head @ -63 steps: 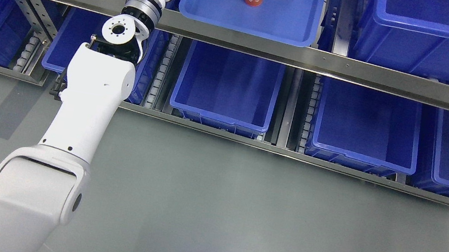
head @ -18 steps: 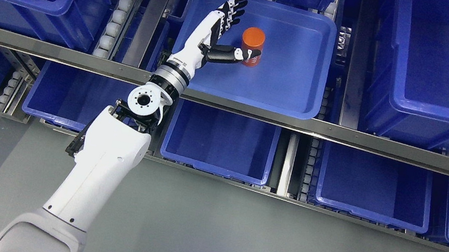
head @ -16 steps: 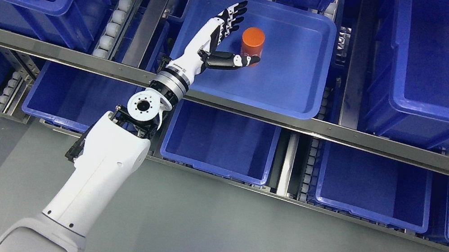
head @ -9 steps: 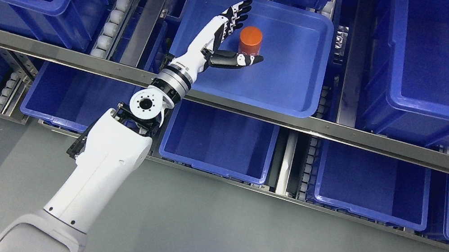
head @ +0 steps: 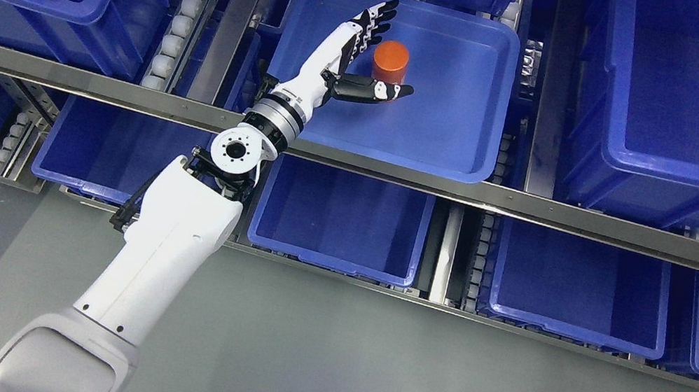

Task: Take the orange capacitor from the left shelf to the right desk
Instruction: 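Close the left hand around the orange capacitor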

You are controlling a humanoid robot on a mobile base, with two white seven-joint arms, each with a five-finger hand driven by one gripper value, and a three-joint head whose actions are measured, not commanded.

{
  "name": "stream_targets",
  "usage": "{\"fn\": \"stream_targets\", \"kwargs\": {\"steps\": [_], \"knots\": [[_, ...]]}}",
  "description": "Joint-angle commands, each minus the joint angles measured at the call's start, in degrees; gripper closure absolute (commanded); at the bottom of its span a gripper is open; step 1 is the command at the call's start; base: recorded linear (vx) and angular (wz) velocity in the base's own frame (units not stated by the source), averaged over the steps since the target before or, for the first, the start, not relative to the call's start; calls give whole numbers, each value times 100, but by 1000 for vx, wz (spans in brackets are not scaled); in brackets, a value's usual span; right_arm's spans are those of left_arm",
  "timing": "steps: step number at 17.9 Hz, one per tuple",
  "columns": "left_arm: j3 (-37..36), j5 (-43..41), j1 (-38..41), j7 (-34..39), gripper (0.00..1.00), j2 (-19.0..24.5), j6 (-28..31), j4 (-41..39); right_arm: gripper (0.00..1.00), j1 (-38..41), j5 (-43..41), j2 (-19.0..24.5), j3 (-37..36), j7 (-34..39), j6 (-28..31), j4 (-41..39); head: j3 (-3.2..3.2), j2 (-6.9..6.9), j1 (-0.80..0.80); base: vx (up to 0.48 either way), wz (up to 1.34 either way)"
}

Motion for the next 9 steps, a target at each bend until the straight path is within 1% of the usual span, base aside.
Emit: {"fn": "stream_targets", "kwargs": {"steps": [1, 5, 9], "knots": [[-461, -12, -68, -3, 0, 100, 3, 414, 0, 131, 35, -100, -62, -1, 3, -100, 0, 0, 0, 0, 0], [-488, -354, -191, -3, 0, 100, 3, 782, 0, 131, 35, -100, -62, -1, 3, -100, 0, 0, 0, 0, 0], [-453, -363, -323, -3, 5, 100, -5, 976, 0, 122, 35, -100, -62, -1, 3, -100, 0, 0, 0, 0, 0]]}}
